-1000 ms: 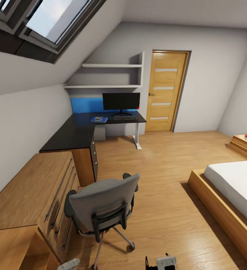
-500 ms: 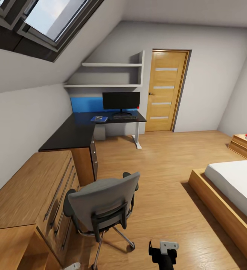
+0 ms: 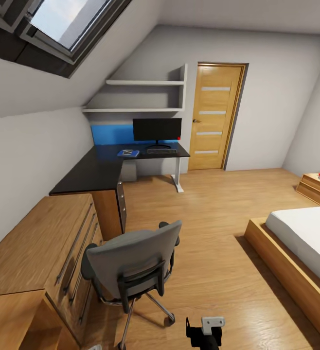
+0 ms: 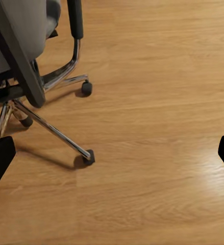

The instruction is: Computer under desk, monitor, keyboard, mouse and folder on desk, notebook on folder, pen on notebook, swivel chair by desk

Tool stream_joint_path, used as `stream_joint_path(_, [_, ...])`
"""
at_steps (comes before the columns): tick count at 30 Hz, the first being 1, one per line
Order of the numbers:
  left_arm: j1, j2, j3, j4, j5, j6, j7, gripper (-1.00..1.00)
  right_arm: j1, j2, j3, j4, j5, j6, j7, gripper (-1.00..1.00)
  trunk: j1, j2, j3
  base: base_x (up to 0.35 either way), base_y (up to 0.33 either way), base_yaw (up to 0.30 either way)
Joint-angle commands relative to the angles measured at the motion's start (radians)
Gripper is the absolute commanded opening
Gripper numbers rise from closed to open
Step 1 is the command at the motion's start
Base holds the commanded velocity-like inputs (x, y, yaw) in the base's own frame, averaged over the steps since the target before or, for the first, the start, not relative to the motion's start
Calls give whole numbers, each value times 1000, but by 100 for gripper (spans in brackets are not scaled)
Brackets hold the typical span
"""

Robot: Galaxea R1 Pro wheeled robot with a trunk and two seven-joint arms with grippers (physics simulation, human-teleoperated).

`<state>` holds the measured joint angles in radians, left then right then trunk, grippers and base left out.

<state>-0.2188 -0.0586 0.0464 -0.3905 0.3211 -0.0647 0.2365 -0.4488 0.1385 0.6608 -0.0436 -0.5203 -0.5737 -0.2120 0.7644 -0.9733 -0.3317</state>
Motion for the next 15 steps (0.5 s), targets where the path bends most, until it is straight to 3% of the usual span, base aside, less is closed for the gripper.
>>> stream_joint_path(1, [-1, 0, 3, 1, 7, -4, 0, 100, -1, 0, 9, 0, -5, -2, -5, 100, 4, -8, -4, 0, 0, 0])
stream_joint_path(10, [-1, 0, 2, 13, 7, -8, 0, 100, 1, -7, 5, 41, -5, 6, -1, 100, 39, -71, -33, 0, 0, 0])
stream_joint_path(15, [-1, 0, 3, 24, 7, -9, 0, 100, 31, -27, 4, 61, -4, 10, -2, 100, 58, -106, -48, 0, 0, 0])
